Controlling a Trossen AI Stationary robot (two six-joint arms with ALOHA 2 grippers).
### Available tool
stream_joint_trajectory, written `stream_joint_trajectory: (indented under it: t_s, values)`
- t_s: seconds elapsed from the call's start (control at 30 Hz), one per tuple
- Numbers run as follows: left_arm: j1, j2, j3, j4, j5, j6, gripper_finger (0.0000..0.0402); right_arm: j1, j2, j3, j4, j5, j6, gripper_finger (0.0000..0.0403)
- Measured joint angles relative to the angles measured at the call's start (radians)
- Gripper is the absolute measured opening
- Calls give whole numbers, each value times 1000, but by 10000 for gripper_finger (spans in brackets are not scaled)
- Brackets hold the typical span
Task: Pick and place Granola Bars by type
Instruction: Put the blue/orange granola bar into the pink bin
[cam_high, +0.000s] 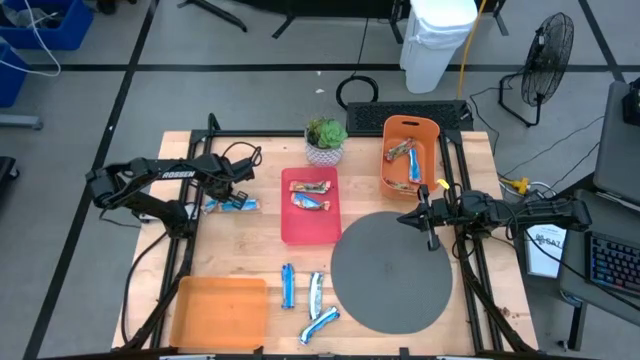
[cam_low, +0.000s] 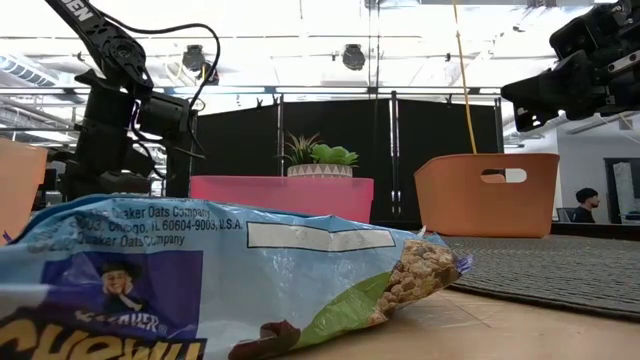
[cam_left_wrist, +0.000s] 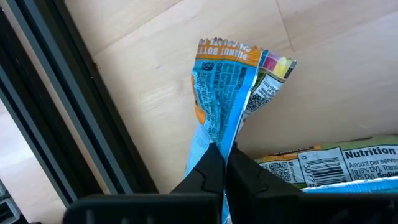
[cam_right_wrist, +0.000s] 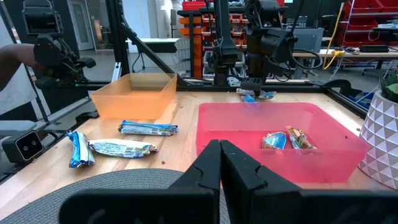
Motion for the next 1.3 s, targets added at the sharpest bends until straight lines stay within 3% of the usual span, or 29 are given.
stream_joint_trajectory:
  t_s: [1.3]
  values:
    - [-8,-2,0,37,15,57,4,0,0,0,0,0,0,0]
